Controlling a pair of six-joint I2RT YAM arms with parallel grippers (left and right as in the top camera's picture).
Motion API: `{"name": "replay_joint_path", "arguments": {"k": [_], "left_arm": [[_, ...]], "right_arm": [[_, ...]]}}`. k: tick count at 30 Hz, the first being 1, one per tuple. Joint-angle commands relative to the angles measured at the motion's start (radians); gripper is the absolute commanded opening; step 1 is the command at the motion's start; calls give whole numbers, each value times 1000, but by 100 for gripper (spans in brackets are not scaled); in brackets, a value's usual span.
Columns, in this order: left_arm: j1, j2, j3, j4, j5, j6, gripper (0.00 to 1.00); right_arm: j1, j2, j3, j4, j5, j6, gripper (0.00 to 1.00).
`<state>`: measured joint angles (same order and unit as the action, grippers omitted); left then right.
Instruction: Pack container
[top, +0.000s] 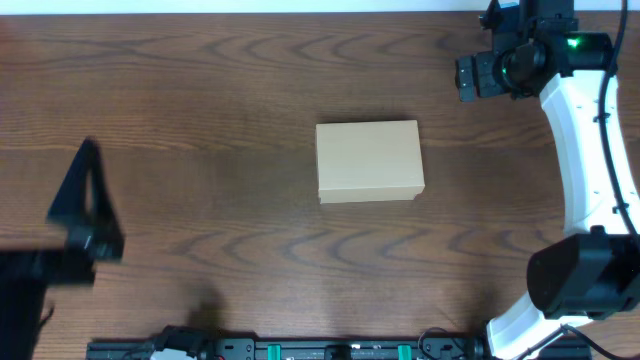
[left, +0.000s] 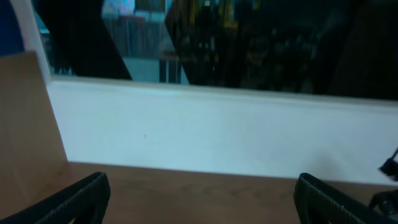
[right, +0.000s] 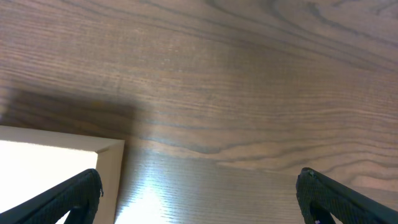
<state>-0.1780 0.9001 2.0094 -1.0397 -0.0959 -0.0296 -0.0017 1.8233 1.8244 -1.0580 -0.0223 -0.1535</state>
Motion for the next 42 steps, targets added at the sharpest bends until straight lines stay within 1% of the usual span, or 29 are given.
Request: {"name": "replay_joint_path", "arguments": {"k": [1, 7, 10, 12, 16, 19, 23, 24, 28, 32, 34, 37, 42], "left_arm": [[-1, -55, 2, 1, 19, -11, 95], [-1, -160, 2, -11, 28, -15, 95], [-1, -211, -30, 9, 37, -71, 95], [-1, -255, -100, 65, 37, -108, 95], [1, -379, -338, 264, 37, -157, 95], [2, -531, -650, 510, 32, -177, 95], [2, -673, -978, 785, 6, -177, 95], [2, -706, -1080, 895, -9, -177, 95], [10, -743, -1331, 1204, -68, -177, 95], [10, -743, -1522, 1448, -126, -177, 95], [10, -743, -1602, 1519, -157, -177, 95], [10, -744, -1704, 1582, -178, -177, 95], [10, -744, -1801, 1583, -190, -177, 95]], "right_arm": [[3, -5, 19, -1, 7, -1, 99], [3, -5, 19, -1, 7, -1, 99], [3, -5, 19, -1, 7, -1, 99], [3, -5, 19, -1, 7, -1, 99], [3, -5, 19, -1, 7, -1, 99], [3, -5, 19, -1, 7, -1, 99], [3, -5, 19, -1, 7, -1, 99], [3, -5, 19, -1, 7, -1, 99], [3, -5, 19, -1, 7, -1, 99], [3, -5, 19, -1, 7, -1, 99], [3, -5, 19, -1, 7, -1, 99], [3, -5, 19, -1, 7, -1, 99], [3, -5, 19, -1, 7, -1, 99]]}}
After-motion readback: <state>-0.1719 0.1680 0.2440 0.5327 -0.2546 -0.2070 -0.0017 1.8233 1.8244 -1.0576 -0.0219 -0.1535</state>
